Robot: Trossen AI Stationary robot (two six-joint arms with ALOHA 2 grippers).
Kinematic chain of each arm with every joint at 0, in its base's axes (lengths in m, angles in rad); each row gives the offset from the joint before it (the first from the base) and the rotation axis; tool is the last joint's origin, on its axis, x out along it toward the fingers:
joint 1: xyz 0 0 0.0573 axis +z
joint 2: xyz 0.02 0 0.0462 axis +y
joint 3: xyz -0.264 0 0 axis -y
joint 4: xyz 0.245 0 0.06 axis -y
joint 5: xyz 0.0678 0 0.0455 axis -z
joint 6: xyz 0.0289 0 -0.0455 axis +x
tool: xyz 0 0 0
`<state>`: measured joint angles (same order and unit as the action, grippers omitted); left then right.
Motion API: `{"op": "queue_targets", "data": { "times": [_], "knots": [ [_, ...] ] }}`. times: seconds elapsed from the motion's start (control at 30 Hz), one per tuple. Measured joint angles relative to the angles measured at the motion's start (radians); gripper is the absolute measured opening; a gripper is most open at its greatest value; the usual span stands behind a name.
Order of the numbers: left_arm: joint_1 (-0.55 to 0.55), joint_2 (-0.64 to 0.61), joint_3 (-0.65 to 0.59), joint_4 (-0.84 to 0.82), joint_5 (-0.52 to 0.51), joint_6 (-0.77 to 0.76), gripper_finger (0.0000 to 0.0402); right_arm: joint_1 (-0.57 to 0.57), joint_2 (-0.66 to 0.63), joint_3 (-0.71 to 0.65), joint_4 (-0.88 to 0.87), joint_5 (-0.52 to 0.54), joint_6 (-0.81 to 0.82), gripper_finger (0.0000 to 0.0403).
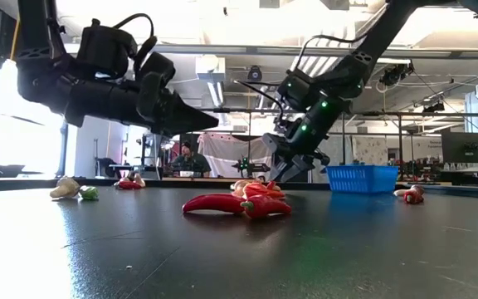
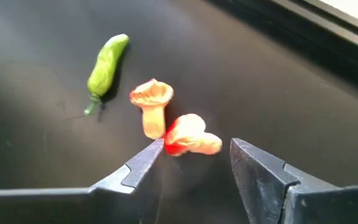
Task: Sort produce into baskets
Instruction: Put the red mushroom into the green bin
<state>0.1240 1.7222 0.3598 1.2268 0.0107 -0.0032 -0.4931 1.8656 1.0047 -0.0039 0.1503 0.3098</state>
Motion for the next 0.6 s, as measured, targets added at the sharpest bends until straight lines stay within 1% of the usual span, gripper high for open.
{"op": "queue_targets", "data": {
  "times": [0.2,0.3,0.43,0.6],
  "knots": [
    [0.000,0.000,0.004,-0.003,0.003,0.039,0.0000,-0.002,0.000,0.085,-0.126,-0.002,-0.108,0.0172],
    [0.001,0.000,0.004,-0.004,0.003,0.040,0.0000,-0.012,0.000,0.105,-0.178,-0.059,-0.248,0.0172],
    [0.001,0.000,0.004,-0.008,0.003,0.040,0.0000,-0.031,0.000,0.113,-0.195,-0.144,-0.386,0.0172],
    [0.002,0.000,0.004,-0.008,0.003,0.042,0.0000,-0.037,0.000,0.113,-0.192,-0.143,-0.499,0.0172]
  ]
}}
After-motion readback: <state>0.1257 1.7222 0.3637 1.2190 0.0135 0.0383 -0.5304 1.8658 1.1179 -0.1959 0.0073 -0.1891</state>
